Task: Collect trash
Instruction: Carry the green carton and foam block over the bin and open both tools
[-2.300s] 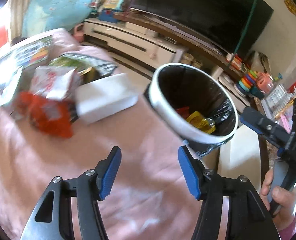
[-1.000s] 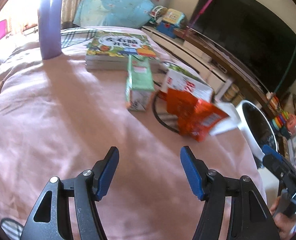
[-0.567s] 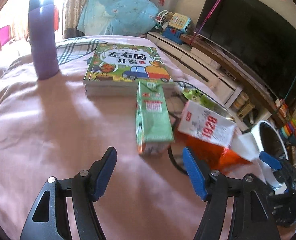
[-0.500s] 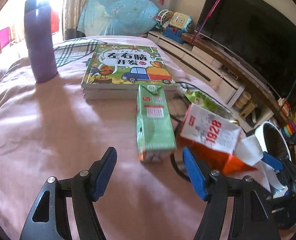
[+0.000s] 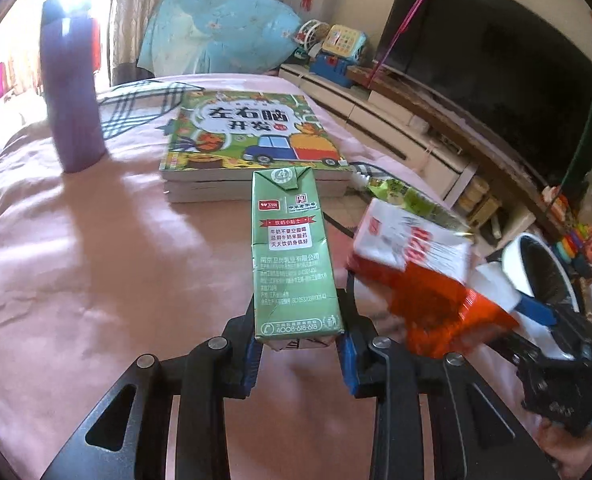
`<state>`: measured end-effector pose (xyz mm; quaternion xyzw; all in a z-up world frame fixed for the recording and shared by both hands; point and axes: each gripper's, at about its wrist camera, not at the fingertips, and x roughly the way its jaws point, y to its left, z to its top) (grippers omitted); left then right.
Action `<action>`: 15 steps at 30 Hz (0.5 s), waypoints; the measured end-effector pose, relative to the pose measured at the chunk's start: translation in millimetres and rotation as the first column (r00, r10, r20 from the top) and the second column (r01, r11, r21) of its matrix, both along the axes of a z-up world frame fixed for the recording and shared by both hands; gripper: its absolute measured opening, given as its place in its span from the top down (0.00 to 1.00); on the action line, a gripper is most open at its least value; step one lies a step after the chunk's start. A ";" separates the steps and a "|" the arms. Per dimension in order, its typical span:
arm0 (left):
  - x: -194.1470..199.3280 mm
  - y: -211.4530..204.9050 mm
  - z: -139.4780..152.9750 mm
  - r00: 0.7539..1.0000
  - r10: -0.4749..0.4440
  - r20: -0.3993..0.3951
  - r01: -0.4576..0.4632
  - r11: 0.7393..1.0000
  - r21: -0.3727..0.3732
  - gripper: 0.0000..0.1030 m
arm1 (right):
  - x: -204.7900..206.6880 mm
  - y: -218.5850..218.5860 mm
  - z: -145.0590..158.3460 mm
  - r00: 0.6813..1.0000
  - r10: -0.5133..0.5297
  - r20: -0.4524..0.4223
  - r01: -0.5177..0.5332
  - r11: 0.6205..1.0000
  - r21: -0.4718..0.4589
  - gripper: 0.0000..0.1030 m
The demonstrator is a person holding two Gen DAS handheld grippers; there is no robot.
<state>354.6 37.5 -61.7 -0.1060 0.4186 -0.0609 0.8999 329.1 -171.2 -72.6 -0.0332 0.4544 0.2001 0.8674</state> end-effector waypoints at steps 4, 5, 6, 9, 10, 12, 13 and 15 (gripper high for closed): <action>-31.3 20.0 7.0 1.000 -0.007 0.017 0.007 1.000 -0.028 0.70 | -14.2 17.1 7.3 1.000 0.025 -0.005 -0.024 0.998 0.054 0.26; -40.3 26.0 7.6 1.000 -0.008 0.018 0.009 0.999 -0.038 0.70 | -19.4 23.3 9.5 0.999 0.037 -0.004 -0.037 0.997 0.062 0.26; -49.1 32.0 8.2 1.000 -0.008 0.020 0.009 0.999 -0.047 0.70 | -24.5 28.6 10.8 0.999 0.048 -0.004 -0.047 0.997 0.068 0.26; -72.1 49.1 9.8 1.000 0.005 0.027 -0.003 0.998 -0.070 0.70 | -43.0 47.3 16.9 0.997 0.082 -0.004 -0.081 0.992 0.093 0.26; -78.9 54.6 9.7 1.000 0.008 0.026 -0.006 0.997 -0.078 0.70 | -50.9 52.2 19.6 0.996 0.090 -0.005 -0.089 0.990 0.111 0.26; -92.3 66.1 9.6 1.000 0.010 0.026 -0.008 0.996 -0.093 0.70 | -61.6 56.2 23.2 0.995 0.098 -0.008 -0.096 0.986 0.136 0.26; -97.2 67.3 10.6 1.000 0.009 0.025 -0.007 0.995 -0.096 0.70 | -65.5 56.0 23.8 0.995 0.097 -0.010 -0.095 0.985 0.145 0.26; -104.5 69.8 11.4 1.000 0.003 0.023 -0.001 0.995 -0.101 0.70 | -73.2 53.8 25.3 0.996 0.086 -0.018 -0.082 0.982 0.169 0.26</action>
